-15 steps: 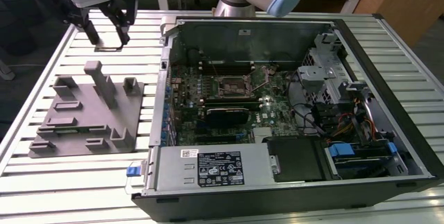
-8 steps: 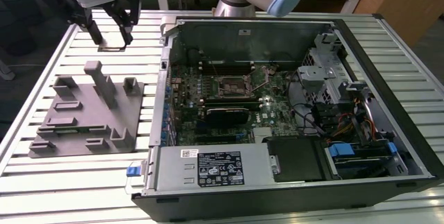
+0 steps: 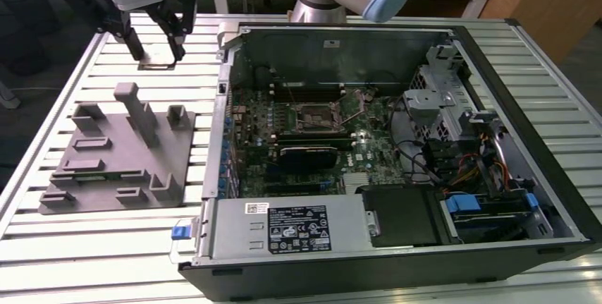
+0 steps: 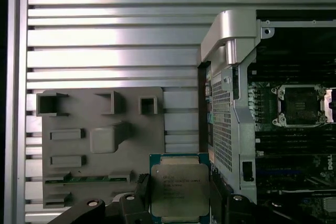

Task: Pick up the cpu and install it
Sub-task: 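Pick up the cpu and move it towards the insertion slot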

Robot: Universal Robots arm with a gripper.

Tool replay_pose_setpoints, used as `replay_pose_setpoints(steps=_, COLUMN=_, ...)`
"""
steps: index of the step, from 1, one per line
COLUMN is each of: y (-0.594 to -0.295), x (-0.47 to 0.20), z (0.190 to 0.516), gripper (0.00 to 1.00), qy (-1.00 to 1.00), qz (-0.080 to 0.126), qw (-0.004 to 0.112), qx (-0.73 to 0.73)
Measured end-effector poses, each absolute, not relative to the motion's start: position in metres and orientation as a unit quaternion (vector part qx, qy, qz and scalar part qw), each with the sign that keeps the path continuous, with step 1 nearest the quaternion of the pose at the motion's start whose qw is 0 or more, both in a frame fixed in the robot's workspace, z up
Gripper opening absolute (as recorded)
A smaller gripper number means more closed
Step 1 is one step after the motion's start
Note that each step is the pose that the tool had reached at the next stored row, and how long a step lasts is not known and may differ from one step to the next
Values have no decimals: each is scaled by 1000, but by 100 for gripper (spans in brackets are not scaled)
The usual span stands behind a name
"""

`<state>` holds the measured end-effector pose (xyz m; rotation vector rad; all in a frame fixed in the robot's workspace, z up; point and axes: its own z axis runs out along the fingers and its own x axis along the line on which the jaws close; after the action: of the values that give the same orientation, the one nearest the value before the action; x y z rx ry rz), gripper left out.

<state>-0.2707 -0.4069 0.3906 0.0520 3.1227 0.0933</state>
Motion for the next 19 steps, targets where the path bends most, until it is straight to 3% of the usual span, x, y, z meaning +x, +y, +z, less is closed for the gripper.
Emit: replay_pose_setpoints(steps=19, y=-407, x=-255, z=391, gripper=54, qy=999, qz=30, qw=9, qx=17)
